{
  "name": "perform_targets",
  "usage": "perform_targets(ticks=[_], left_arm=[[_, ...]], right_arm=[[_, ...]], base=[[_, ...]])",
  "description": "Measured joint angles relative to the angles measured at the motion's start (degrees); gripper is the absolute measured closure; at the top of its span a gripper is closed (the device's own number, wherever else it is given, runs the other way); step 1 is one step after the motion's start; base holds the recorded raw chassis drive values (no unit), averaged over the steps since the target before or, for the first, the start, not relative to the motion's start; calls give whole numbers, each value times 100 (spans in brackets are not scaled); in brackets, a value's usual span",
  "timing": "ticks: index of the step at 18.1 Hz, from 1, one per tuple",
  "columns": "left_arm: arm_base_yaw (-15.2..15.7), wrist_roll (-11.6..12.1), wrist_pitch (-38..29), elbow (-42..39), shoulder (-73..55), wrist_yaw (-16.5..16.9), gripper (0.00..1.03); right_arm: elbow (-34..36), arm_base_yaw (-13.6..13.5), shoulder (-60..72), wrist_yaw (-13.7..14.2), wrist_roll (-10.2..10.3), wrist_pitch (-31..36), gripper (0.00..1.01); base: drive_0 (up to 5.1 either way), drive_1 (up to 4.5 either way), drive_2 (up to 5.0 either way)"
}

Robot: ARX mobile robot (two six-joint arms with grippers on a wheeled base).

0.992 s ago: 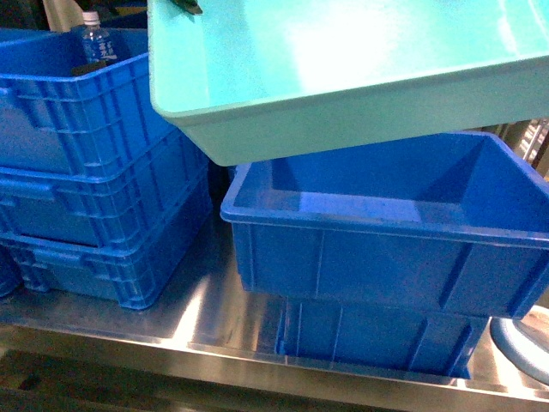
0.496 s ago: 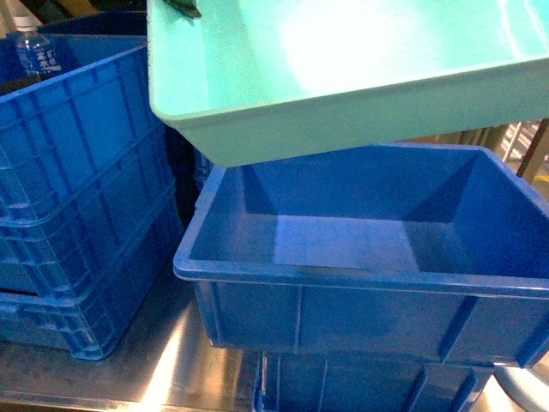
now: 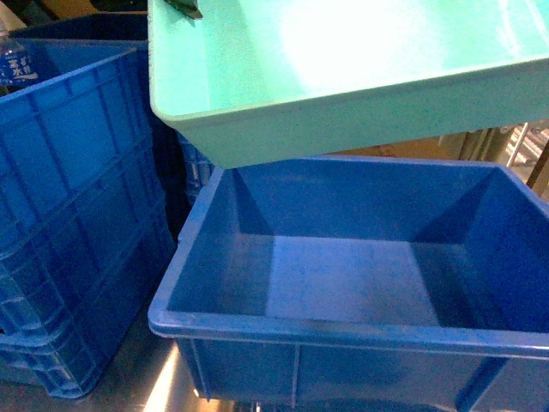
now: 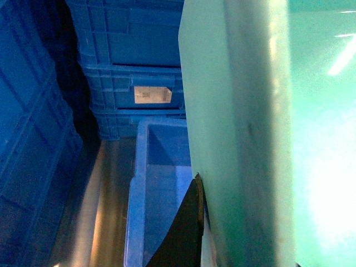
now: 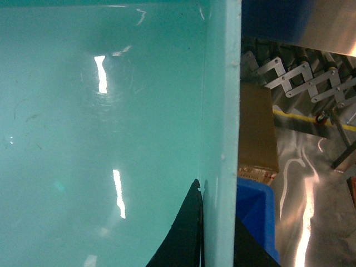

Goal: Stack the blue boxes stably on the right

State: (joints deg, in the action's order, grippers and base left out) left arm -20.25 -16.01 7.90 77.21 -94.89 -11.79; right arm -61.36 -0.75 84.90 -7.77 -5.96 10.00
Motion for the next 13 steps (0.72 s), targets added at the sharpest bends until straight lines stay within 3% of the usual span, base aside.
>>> perform_targets(ticks=[7,9,12,13], left_arm=[[7,0,-2,-4,-31,2,97],[-24,13,267,168,-153,74,97],[-155,11,734,614,-824,269,97],[-212,-33,949,813,-1123,306,97]], right_arm=[[0,0,22,0,0,0,99],[0,11,22,9,20,-225,99],[214,210,85,92,-42,-667,99],[275,313,219,90,-151,-743,99]], base=[[70,70,70],[70,70,70],[70,70,70],[70,70,70]])
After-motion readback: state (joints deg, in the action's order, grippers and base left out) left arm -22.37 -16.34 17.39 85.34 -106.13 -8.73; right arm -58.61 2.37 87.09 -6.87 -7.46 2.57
